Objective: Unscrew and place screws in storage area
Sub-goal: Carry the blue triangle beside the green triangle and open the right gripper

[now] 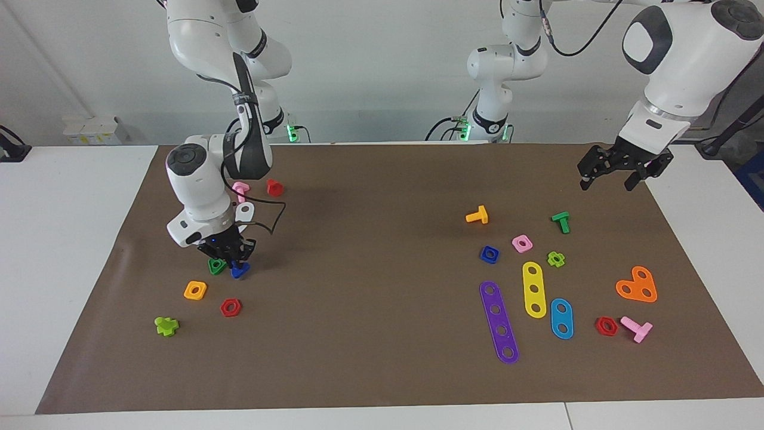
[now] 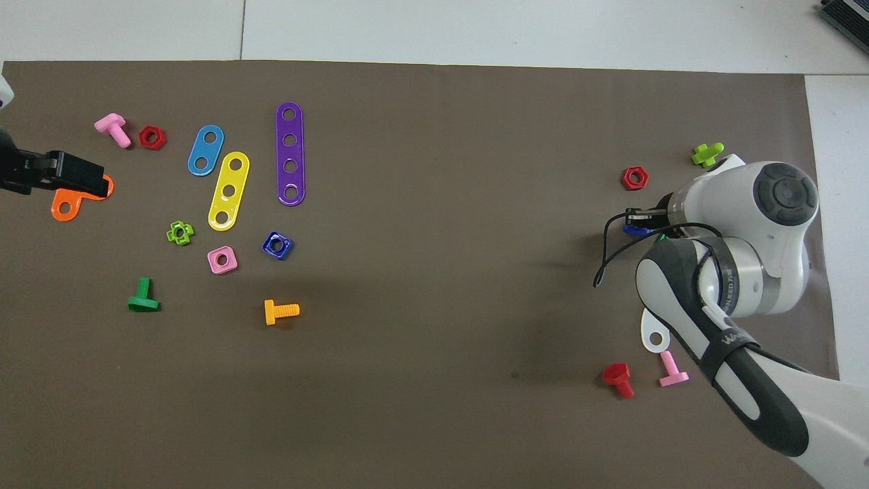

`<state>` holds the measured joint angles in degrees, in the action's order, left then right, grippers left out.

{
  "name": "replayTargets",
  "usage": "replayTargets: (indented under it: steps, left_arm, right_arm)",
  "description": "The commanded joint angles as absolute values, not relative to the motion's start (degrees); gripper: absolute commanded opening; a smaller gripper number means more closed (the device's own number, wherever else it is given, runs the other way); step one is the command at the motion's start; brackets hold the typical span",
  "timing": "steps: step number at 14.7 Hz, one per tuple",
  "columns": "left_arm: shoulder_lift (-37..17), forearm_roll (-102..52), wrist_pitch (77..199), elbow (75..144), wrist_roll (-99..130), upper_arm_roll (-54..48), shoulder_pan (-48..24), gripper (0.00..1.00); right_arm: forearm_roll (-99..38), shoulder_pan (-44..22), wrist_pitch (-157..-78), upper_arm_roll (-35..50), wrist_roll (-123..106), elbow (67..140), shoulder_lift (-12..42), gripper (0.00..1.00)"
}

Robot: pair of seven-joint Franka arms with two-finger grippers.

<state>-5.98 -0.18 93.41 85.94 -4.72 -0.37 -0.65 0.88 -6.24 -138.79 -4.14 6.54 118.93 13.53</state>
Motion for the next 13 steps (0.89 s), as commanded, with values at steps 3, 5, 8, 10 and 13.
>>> replayTargets:
  steps: [3, 5, 8, 10, 13]
  left_arm:
    - [-4.04, -0.44, 94.31, 88.33, -4.83, -0.35, -0.17, 1.0]
    - [-3.96, -0.44, 94.31, 88.33, -4.83, -0.35, -0.26, 1.0]
    - [-3.96, -0.44, 94.31, 88.42, -4.83, -0.35, -0.18, 1.0]
    - [-4.04, -0.44, 94.31, 88.33, -4.83, -0.35, -0.18, 1.0]
    - [-3.96, -0.44, 94.31, 88.33, -4.83, -0.35, -0.18, 1.0]
  right_arm:
    - [-1.67, -5.89, -142.21, -3.43, 5.71, 123.13, 11.6, 0.88]
    - [-1.67, -5.98, -142.38, -3.43, 5.71, 122.61, 11.78, 1.0]
    - [-1.15, -6.24, -136.01, -3.6, 6.06, 116.57, 9.94, 1.0]
    - [-0.88, -5.54, -125.39, -3.69, 6.15, 109.2, 8.97, 1.0]
    - [-0.88, -3.7, -112.88, -3.69, 6.24, 101.53, 5.03, 1.0]
